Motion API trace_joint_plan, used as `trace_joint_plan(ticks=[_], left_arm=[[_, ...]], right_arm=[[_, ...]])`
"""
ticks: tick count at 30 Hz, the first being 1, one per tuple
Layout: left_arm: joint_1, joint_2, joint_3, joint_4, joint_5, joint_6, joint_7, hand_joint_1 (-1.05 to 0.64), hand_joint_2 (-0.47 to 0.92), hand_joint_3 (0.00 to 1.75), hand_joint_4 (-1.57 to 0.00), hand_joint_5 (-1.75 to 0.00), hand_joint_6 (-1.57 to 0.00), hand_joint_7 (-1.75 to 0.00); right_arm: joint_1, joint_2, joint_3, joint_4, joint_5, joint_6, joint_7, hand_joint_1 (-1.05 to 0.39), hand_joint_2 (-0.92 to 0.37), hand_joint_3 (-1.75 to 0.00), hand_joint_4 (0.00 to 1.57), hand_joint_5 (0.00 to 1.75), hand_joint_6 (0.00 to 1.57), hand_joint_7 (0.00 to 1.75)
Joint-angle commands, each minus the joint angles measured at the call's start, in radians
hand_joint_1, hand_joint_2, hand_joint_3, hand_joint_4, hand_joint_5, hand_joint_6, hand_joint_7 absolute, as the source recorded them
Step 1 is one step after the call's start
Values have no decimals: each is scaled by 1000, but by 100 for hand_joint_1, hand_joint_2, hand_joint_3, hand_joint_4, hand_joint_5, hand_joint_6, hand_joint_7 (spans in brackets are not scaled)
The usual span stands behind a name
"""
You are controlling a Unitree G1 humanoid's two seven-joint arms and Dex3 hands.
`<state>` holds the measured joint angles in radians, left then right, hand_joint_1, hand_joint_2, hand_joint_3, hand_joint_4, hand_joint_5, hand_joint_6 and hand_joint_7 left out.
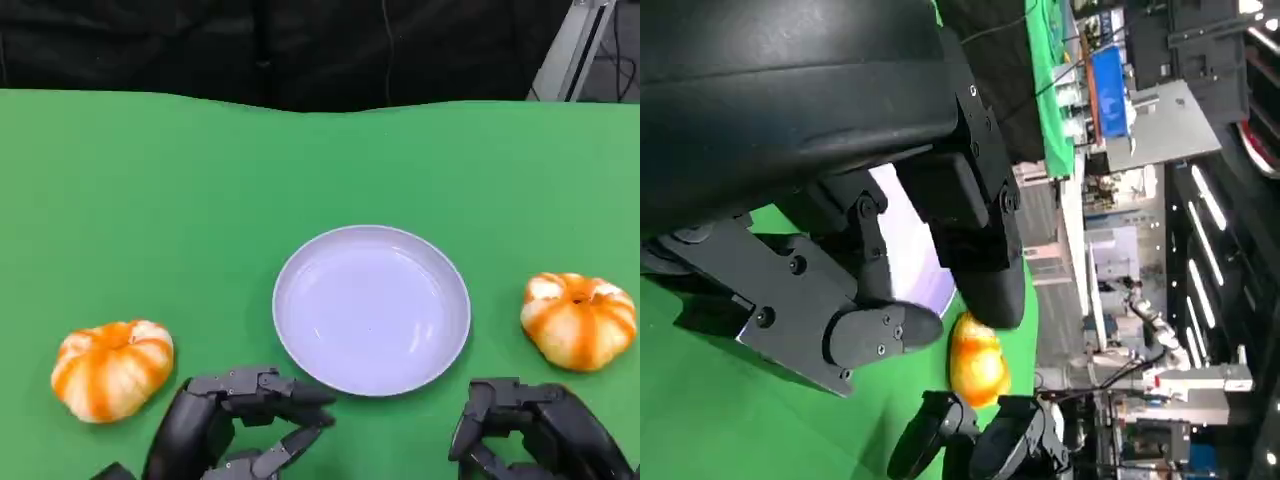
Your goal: Grasp the bread from the table and place it into the plate.
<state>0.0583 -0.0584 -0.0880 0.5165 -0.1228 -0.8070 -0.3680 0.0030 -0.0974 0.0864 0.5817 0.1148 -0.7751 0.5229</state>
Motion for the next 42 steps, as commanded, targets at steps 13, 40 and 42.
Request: trace_joint_plan(ticks=[13,40,42], left_arm=[[34,68,44,-195,-17,20,20,-62,92,10,-64,0,-49,0],[128,280,351,-539,579,239,502,-91,92,14,-74,-3,-60,-2],[129,285,345,-539,579,241,510,-91,92,14,-74,-3,-60,-2]], right_arm=[[-9,-10,-14,17,20,-5,12,-10,-68,-86,85,142,86,115],[-1,-12,-13,2,17,0,8,-9,-69,-84,85,142,86,115],[-1,-12,-13,2,17,0,8,-9,-69,-84,85,142,86,115]])
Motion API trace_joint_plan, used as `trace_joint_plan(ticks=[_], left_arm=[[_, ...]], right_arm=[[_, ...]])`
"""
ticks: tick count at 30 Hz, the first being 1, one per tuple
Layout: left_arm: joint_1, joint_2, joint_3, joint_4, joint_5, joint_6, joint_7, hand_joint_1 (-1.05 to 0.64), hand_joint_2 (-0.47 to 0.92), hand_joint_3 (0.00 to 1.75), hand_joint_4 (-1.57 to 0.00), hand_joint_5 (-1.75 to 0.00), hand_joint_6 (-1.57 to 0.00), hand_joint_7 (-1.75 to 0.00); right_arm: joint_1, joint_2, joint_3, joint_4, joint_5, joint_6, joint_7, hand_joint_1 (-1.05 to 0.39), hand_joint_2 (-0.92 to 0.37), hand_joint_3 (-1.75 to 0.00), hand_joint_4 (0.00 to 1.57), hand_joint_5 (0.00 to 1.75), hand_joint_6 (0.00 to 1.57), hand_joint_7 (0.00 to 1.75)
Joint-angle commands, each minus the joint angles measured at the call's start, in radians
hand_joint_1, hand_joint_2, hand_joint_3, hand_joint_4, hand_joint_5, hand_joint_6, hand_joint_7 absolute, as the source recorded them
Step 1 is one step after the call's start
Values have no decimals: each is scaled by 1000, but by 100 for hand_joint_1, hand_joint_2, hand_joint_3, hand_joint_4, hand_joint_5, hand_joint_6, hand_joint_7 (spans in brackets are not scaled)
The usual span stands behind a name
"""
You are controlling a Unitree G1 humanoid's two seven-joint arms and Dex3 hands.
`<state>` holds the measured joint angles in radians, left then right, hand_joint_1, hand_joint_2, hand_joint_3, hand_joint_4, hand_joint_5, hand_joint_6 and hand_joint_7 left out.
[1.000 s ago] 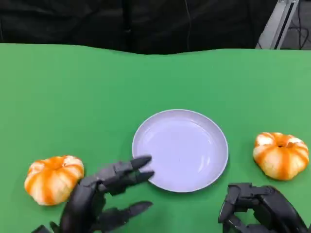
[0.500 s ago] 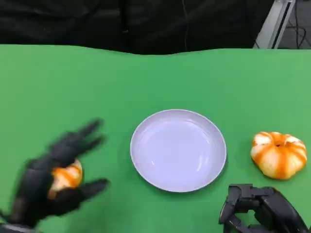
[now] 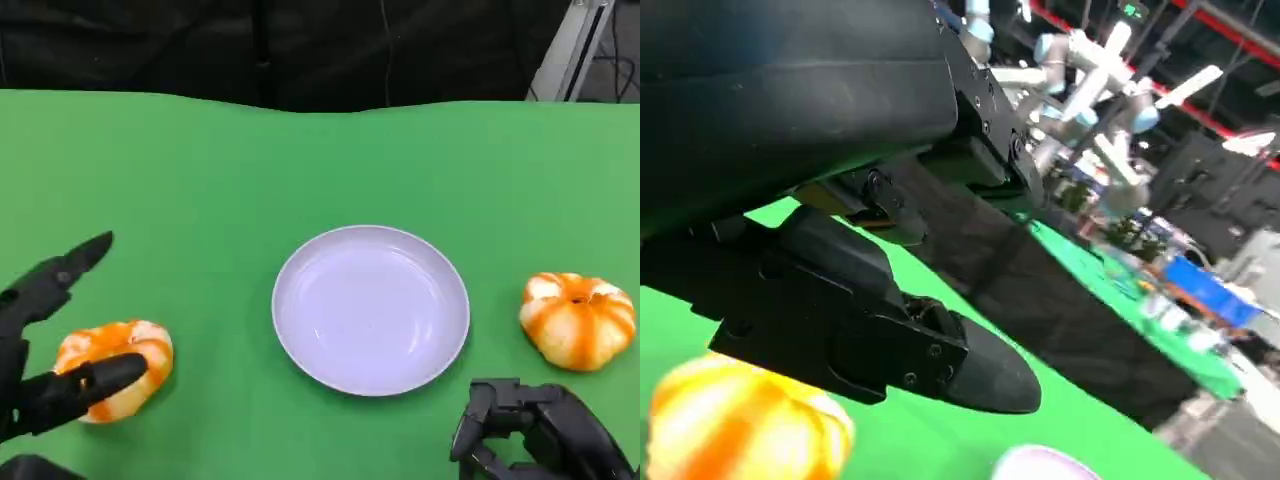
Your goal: Grasp the bread from the table and place it into the plate.
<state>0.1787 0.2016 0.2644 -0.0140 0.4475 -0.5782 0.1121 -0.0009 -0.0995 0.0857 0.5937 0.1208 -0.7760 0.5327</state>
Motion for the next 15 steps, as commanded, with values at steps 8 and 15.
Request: trace_joint_plan(ticks=[8,15], left_arm=[[51,120,-69,-84,295,251,-1,-104,92,35,-64,-3,-57,-1],[43,146,-136,-65,294,324,9,-105,92,34,-64,-2,-57,-1]], right_arm=[[6,-15,-12,-11,12,6,2,-10,-69,-84,85,142,86,115],[4,-13,-13,-10,16,3,5,-10,-70,-83,85,141,85,115]])
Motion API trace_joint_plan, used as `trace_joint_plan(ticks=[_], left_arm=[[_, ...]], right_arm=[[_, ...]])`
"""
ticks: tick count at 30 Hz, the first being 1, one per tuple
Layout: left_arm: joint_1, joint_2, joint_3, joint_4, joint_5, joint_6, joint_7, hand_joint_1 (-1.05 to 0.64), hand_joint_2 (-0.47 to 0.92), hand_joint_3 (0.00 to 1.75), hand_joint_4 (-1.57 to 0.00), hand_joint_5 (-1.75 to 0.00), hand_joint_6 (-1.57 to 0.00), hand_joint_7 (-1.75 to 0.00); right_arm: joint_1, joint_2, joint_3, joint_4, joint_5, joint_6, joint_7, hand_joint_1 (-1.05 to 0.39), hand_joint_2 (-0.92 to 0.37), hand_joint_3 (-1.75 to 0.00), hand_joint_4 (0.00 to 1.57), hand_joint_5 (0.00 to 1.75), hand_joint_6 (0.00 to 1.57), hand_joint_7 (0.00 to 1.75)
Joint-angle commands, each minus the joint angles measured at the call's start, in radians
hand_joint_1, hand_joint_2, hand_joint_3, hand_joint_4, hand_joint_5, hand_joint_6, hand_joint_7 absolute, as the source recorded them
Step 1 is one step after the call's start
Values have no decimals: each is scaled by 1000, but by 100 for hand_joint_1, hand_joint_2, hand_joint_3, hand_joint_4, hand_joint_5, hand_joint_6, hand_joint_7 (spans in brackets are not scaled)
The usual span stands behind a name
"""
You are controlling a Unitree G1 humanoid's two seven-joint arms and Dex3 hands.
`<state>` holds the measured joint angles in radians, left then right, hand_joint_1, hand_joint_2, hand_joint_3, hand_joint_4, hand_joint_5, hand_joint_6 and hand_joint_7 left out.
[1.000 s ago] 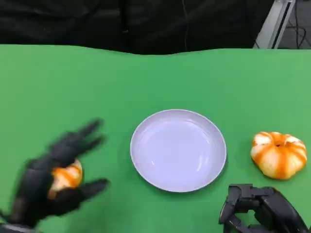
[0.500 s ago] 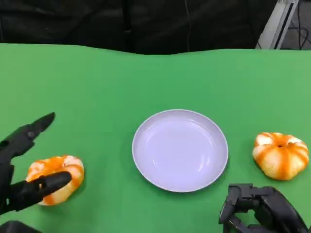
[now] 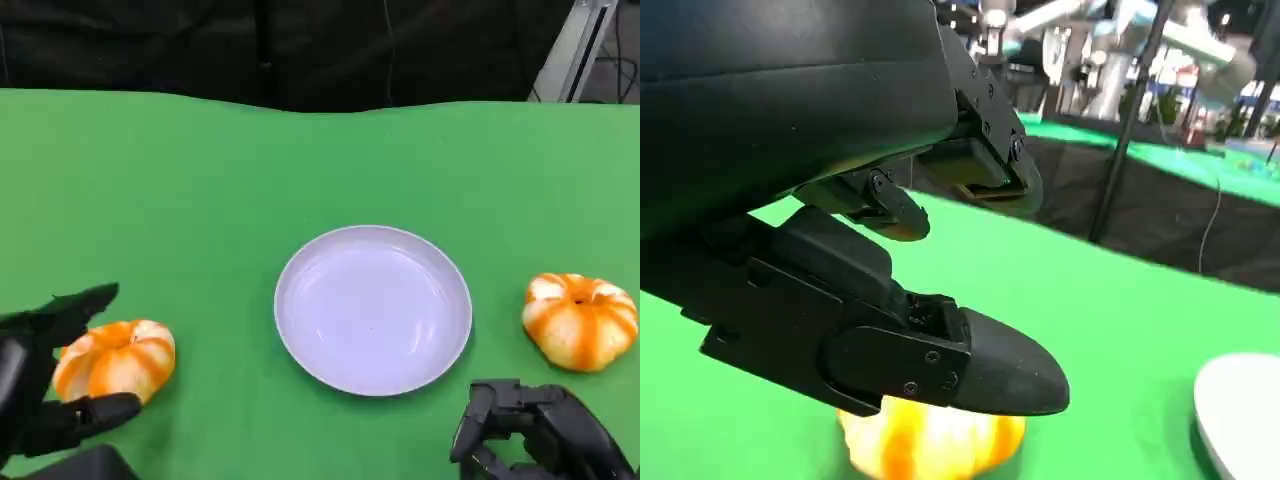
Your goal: Grasp the bread from the table and place it into the plate.
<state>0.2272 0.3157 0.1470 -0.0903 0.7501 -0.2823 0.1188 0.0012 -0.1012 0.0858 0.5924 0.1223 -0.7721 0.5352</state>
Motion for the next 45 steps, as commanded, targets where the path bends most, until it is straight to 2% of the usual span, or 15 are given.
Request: trace_joint_plan(ticks=[1,8,24,28,45], left_arm=[[-5,35,-23,11,-11,32,5,-105,92,34,-64,-2,-57,-1],[-56,62,-82,143,-31,21,36,-104,92,31,-63,-1,-56,0],[-155,117,-193,296,-14,93,52,-103,92,31,-61,0,-57,0],[-241,132,-246,417,11,129,47,-105,92,31,-61,0,-57,-1],[-337,174,-324,562,-13,176,56,-103,92,27,-58,0,-60,-1]], right_arm=[[2,-12,-13,-9,14,-1,3,-10,-70,-83,85,141,85,116],[3,-12,-13,-17,9,6,-5,-10,-70,-82,85,142,85,116],[5,-11,-11,-16,11,1,-3,-10,-68,-85,85,143,86,115],[11,-12,-10,-26,5,4,-9,-11,-68,-84,85,143,86,116],[16,-10,-7,-38,-3,3,-21,-9,-67,-87,85,143,86,117]])
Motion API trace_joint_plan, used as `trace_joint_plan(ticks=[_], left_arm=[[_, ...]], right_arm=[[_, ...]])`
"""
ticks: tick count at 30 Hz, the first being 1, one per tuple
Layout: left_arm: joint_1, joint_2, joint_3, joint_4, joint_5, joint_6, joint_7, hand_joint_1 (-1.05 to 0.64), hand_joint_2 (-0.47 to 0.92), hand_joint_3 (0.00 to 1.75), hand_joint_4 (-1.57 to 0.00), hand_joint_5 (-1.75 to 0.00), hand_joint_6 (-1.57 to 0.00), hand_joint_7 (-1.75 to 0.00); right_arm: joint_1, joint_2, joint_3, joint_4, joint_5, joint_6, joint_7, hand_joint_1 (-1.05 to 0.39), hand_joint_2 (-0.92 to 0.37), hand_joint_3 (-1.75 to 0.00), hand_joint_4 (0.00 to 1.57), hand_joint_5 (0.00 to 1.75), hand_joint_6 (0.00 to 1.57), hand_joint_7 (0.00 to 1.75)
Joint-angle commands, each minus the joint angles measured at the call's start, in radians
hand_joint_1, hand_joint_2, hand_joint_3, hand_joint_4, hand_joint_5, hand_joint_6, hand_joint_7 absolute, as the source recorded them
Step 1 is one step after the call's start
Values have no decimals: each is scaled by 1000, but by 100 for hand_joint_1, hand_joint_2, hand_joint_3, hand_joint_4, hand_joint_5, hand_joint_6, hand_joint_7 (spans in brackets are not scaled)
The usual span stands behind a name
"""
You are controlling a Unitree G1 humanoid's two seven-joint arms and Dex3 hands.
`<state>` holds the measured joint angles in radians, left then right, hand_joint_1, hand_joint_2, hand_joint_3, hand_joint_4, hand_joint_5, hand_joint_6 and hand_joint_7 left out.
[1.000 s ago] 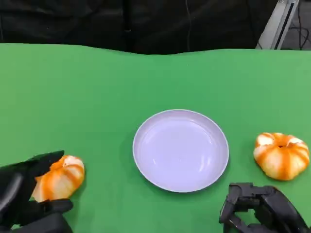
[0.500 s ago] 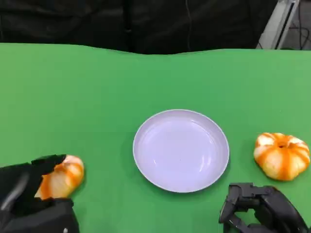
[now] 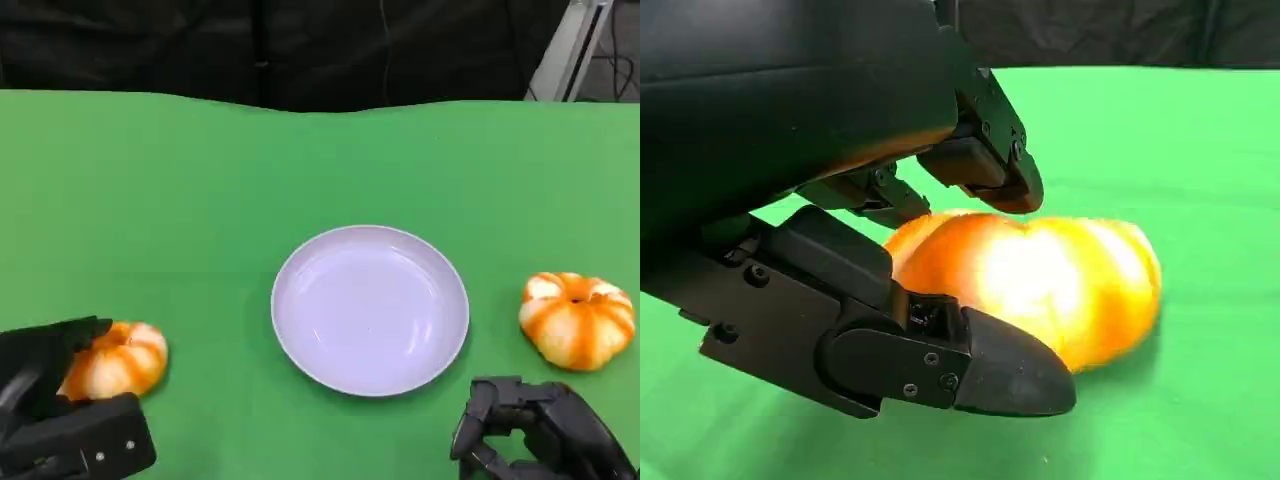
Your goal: Grasp the bread from the table and place it into the plate.
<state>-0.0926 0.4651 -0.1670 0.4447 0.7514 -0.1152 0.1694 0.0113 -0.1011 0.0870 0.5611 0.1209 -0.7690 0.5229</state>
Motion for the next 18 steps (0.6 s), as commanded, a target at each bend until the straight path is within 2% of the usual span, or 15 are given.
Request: trace_joint_plan(ticks=[1,2,3,5,18], left_arm=[[-20,25,-12,27,-19,15,-7,-103,92,27,-58,0,-60,-1],[-21,27,-16,26,-24,19,-20,-81,88,15,-57,0,-60,0],[-23,29,-19,26,-28,22,-29,-68,86,8,-57,0,-59,0],[-24,32,-24,25,-33,25,-35,-57,84,3,-57,0,-59,0],[-22,47,-47,22,-60,35,-63,-45,83,0,-57,0,-60,-1]], right_arm=[[7,-11,-8,-10,-2,4,-10,-9,-67,-87,85,143,86,117],[8,-11,-8,-12,-3,6,-11,-9,-67,-87,85,143,85,117],[8,-12,-8,-13,-4,7,-11,-10,-67,-87,85,143,85,117],[8,-12,-8,-13,-5,7,-12,-10,-67,-87,85,143,85,117],[9,-14,-8,-14,-6,6,-14,-10,-68,-86,85,143,85,117]])
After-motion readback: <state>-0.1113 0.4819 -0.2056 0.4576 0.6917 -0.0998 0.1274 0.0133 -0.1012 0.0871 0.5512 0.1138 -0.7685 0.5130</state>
